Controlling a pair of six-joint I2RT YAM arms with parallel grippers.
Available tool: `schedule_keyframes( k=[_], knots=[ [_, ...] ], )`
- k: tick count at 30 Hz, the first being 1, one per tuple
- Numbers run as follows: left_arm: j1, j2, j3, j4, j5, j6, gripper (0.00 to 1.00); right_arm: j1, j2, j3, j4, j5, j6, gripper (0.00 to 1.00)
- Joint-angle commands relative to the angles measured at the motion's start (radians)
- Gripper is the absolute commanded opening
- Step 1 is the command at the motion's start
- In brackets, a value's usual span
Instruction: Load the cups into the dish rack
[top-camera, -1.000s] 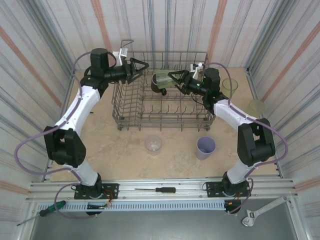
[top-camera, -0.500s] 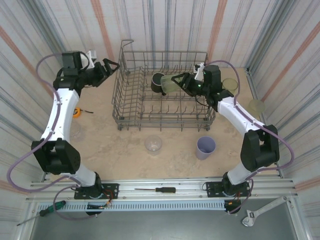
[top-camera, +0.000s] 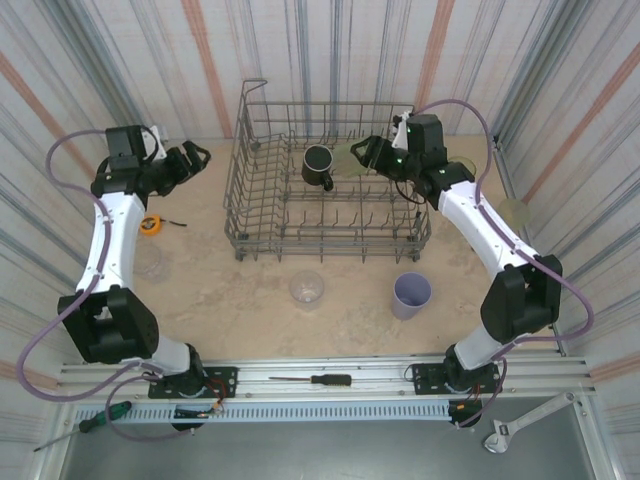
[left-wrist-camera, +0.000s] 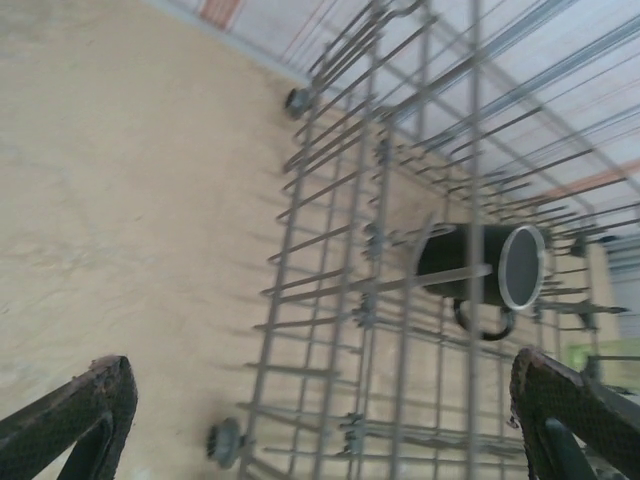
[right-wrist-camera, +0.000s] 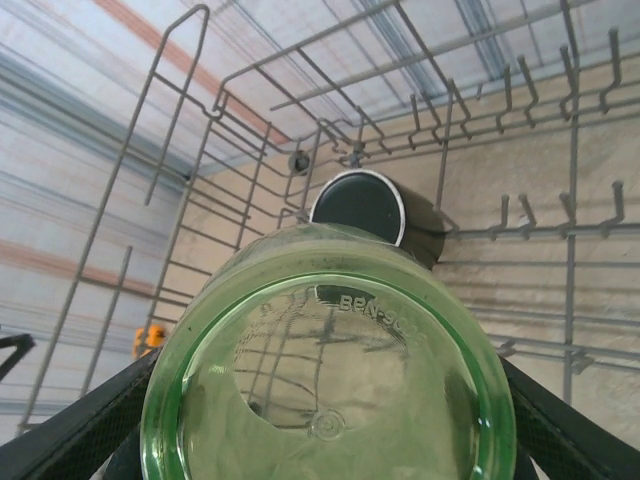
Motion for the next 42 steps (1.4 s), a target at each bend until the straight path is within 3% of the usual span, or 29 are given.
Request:
schedule_keyframes(
  k=[1, 12, 30, 42],
  knots=[
    [0.005, -0.028, -0.015, -0.028, -0.059, 0.068, 0.99, 0.012, 0.037, 0.041, -0.066, 0.099, -0.09, 0.53],
    [-0.044, -0.064, -0.052, -0.031, -0.163, 0.092, 0.99, 0.009, 0.143, 0.133, -0.111, 0.212, -0.201, 0.53],
    [-0.046, -0.069, -0.069, -0.011, -0.159, 0.083, 0.99, 0.004, 0.342, 0.319, -0.143, 0.311, -0.326, 0.52],
    [-0.045, -0.054, -0.062, -0.014, -0.128, 0.075, 0.99, -0.01, 0.44, 0.405, -0.146, 0.3, -0.342, 0.51]
  ],
)
